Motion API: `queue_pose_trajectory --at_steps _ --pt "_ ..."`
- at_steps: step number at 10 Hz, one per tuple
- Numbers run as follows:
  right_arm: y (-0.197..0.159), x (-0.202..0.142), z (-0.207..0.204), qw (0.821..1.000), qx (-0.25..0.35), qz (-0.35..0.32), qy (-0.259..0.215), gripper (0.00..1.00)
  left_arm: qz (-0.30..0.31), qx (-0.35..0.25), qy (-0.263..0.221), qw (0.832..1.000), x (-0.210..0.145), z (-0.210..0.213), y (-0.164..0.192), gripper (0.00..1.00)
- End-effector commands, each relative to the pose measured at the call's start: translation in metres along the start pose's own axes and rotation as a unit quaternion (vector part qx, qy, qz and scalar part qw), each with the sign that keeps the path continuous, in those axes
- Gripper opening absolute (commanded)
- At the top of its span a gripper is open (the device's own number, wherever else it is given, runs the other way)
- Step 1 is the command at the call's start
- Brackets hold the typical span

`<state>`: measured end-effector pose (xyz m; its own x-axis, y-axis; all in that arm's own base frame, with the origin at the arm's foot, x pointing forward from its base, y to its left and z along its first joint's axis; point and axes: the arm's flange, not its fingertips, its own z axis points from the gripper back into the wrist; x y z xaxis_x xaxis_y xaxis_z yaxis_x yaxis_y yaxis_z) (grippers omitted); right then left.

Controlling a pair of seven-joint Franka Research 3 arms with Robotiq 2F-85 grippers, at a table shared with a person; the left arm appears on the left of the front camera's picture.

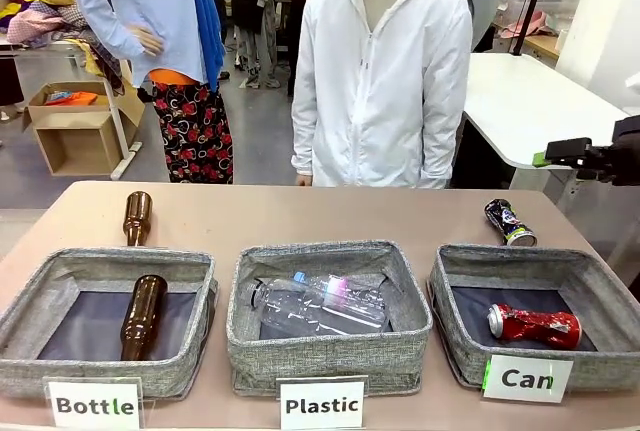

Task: Sort the can waste into the basket.
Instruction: Pick up the can waste from the table and place it in the right Fabric basket.

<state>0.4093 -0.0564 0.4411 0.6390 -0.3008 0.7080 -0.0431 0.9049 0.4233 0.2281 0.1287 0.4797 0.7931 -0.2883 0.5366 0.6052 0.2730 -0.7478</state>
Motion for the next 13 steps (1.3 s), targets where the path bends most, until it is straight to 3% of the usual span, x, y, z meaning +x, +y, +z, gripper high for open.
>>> queue_pose_trajectory --at_steps 1,2,5,7,9,13 --pt "-0.006 0.003 0.004 0.998 0.041 -0.046 0.009 1.0 0.003 -0.004 -0.002 1.0 0.0 0.002 -0.001 1.0" --pt "0.0 0.0 0.0 1.0 0.0 0.0 0.0 1.0 0.003 -0.004 -0.002 1.0 0.0 0.002 -0.001 1.0" --pt "-0.003 0.03 -0.034 0.994 0.003 0.056 0.091 1.0 0.003 -0.004 -0.002 1.0 0.0 0.002 -0.001 1.0" --pt "-0.012 0.05 -0.091 0.986 -0.055 0.038 0.156 1.0 0.003 -0.004 -0.002 1.0 0.0 0.002 -0.001 1.0" --pt "-0.018 0.052 -0.135 0.976 -0.036 0.055 0.208 1.0 0.003 -0.004 -0.002 1.0 0.0 0.002 -0.001 1.0" --pt "-0.041 0.057 -0.189 0.95 -0.104 0.067 0.286 1.0 0.003 -0.004 -0.002 1.0 0.0 0.002 -0.001 1.0"
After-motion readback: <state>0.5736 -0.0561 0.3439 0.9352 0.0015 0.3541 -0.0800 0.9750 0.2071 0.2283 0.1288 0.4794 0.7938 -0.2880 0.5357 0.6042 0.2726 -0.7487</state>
